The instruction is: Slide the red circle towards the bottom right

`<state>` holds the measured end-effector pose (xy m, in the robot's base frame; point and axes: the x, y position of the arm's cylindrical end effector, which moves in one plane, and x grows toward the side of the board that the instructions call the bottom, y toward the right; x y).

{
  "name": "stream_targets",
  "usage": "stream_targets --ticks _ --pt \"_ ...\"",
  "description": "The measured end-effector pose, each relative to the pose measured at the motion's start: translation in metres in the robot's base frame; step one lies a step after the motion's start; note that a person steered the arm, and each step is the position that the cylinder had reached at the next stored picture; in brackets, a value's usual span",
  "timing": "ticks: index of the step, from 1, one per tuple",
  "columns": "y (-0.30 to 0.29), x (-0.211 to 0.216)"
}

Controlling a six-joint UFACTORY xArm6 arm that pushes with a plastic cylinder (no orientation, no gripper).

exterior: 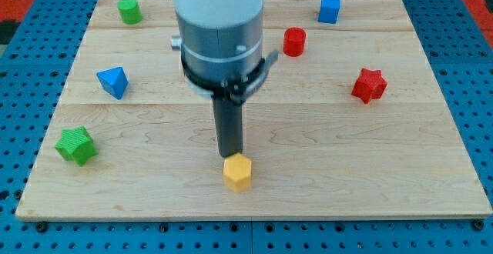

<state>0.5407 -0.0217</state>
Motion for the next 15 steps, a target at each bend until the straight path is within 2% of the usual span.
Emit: stream_targets --ticks 1,2,3,4,5,7,8,10,11,12,14,15 --pt "0.002 -0.020" --pt "0.039 -0.084" --pt "0.105 -0.105" --pt "0.095 -0.096" --pt "0.064 -0.143" --pt "0.000 -0.174" --pt "-0.001 -0.191" --pt "0.006 -0.263" --pt "0.058 -0.269" --pt "0.107 -0.245" --pt "0.110 -0.182" --pt "0.109 -0.218"
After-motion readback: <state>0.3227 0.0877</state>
